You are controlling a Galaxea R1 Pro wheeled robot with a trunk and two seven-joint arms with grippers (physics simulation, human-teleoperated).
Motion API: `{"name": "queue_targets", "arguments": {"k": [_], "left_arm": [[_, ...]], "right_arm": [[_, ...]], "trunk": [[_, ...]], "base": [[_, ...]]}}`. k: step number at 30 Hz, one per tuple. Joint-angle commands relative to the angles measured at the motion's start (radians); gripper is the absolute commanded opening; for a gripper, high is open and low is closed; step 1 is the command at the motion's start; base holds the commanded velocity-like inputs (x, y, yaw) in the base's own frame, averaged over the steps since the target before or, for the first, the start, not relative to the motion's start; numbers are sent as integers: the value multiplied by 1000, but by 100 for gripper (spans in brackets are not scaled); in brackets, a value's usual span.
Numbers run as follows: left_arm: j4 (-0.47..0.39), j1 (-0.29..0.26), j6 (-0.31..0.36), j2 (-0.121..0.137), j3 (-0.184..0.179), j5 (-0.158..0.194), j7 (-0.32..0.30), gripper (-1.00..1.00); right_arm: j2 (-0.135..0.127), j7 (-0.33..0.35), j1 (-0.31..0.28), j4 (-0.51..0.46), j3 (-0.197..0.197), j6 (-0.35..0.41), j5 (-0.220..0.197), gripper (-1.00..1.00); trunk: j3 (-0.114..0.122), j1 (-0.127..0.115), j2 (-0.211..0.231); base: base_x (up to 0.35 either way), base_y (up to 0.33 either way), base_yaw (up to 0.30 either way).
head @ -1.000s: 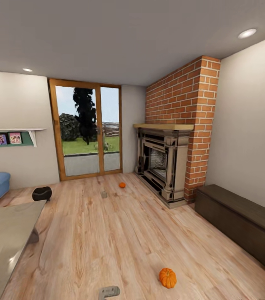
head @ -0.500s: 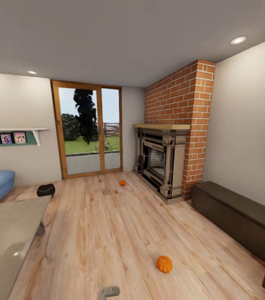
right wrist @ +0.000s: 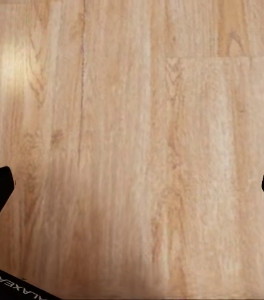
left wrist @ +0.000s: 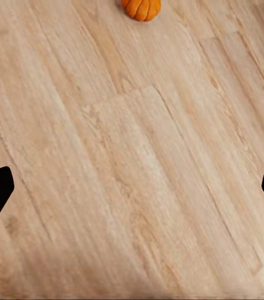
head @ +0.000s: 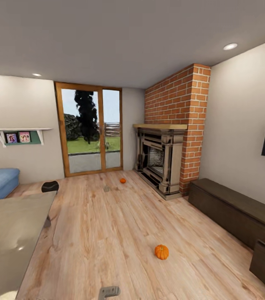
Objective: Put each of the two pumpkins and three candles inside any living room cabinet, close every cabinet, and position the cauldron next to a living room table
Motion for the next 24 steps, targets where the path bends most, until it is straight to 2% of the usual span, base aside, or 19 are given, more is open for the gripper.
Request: {"name": "queue_targets", "arguments": {"k": [1,6,13,24], "left_arm": [[-2,0,8,0,-1,10,-2,100],[-2,0,8,0,0,10,-2,100],[-2,0,8,1,0,11,-2,100],[-2,0,8,1,0,12,-2,100]], "right_arm": [[0,4,-1,2,7,-4,-11,100],[0,4,-1,2,6,-4,-11,100],[0,4,-1,2,6,-4,-11,100],[1,4,-1,2,6,-4,-11,100]], "trunk": [[-1,-1,-1],[-1,-1,-1],[-1,-1,-1],[2,-1,-1]], "base": [[-332,0,0],[-220,0,0],[-49,0,32],[-3,0,219]]}}
